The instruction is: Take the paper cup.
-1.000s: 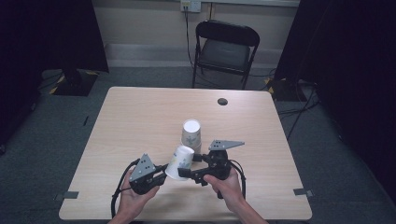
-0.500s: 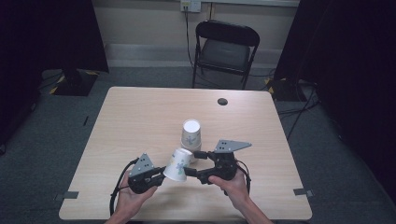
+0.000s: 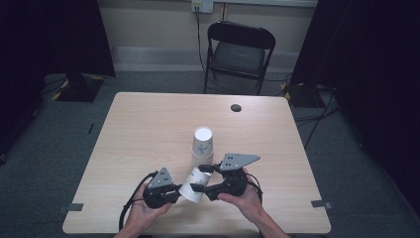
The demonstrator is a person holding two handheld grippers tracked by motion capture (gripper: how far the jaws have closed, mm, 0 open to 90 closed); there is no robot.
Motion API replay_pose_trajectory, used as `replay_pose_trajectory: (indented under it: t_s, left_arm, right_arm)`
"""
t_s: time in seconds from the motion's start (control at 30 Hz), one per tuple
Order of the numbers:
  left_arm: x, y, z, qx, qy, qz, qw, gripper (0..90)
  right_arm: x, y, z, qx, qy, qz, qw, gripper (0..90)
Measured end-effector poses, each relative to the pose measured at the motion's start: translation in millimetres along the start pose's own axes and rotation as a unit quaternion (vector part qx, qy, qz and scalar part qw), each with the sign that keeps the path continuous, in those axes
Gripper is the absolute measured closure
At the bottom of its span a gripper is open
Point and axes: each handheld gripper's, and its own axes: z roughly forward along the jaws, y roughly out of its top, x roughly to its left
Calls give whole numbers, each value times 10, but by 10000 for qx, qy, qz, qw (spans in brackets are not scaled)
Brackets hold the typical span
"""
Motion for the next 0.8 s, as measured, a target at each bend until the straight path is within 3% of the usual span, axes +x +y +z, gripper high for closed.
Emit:
replay_pose_trajectory:
  t_s: [0.13, 0.33, 0.43, 0.6, 0.8]
  left_arm:
    - [9, -5, 22, 64, -1, -31, 10000, 837]
    - [7, -3, 27, 131, -59, -45, 9999, 837]
    - [19, -5, 26, 183, -75, -94, 9998, 837]
    - [21, -7, 29, 216, -160, -105, 9996, 838]
    - [46, 5, -9, 32, -355, -267, 9990, 854]
  right_arm:
    - [-12, 7, -30, -164, 37, -67, 9998, 386]
    - [22, -17, 42, 231, 48, -412, 9989, 397]
    - [66, -34, 74, 557, 50, -815, 9951, 331]
    - [83, -63, 110, 757, 89, -1085, 9912, 264]
    - [104, -97, 132, 1210, 95, -1621, 9793, 201]
